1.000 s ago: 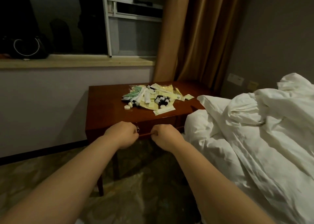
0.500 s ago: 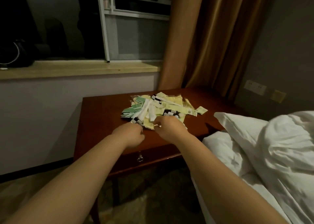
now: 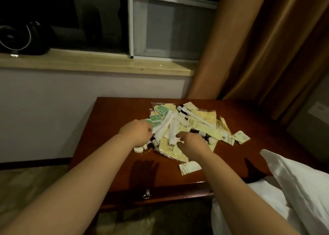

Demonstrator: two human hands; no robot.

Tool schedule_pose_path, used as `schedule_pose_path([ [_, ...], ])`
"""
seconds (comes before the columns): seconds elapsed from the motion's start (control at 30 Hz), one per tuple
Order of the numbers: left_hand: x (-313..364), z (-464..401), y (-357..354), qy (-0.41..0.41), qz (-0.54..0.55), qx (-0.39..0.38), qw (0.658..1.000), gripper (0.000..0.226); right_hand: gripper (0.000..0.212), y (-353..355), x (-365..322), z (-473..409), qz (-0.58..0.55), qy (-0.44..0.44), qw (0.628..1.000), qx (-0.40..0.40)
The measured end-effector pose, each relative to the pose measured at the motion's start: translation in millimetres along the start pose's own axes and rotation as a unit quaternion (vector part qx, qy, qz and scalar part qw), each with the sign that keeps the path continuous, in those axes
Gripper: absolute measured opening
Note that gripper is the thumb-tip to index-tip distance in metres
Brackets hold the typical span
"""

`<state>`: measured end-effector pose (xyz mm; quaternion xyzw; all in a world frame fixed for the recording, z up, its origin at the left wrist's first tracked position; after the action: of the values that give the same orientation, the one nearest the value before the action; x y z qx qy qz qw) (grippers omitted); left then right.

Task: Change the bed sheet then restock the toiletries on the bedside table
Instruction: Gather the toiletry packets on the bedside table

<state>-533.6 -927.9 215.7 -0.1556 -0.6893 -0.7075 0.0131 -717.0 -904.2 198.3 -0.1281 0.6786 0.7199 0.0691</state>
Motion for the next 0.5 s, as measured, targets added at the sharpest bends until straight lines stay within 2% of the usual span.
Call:
schedule_pose_path([
  [0.17,-22.2,-36.3,-27.4,-0.014,-0.021,-0.064,0.998,0.031,0.037,16.1,-17.6,-63.0,-0.026,0.009,0.998,0.048],
  [0.23,-32.8,-51.8,-30.7,-0.011,-0.016,-0.061,0.998,0.031,0.037,14.2,-23.3,-81.6,-0.038,0.014,0.998,0.053],
  [0.37,-53.2,-83.3,-25.7,0.010,0.013,-0.027,0.999,0.033,0.035,-2.0,-22.6,-110.4,-0.048,0.006,0.998,0.041],
  [0.5,-66.7,-107.8,-33.5,0.024,0.022,-0.042,0.999,0.034,0.035,-34.2,-9.1,-122.6,-0.057,-0.008,0.998,-0.001],
])
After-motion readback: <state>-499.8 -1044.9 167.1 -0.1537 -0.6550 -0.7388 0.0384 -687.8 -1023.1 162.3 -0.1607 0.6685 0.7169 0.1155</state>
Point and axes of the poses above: each hand's wrist, its own z-axis away from the middle knuckle, its own y-axis out of the back of the hand, x = y × z, the point moved 2 cm from there along -z, towards the middle knuckle, and after that the axes turned 5 degrees about x, right-handed, at the moved point
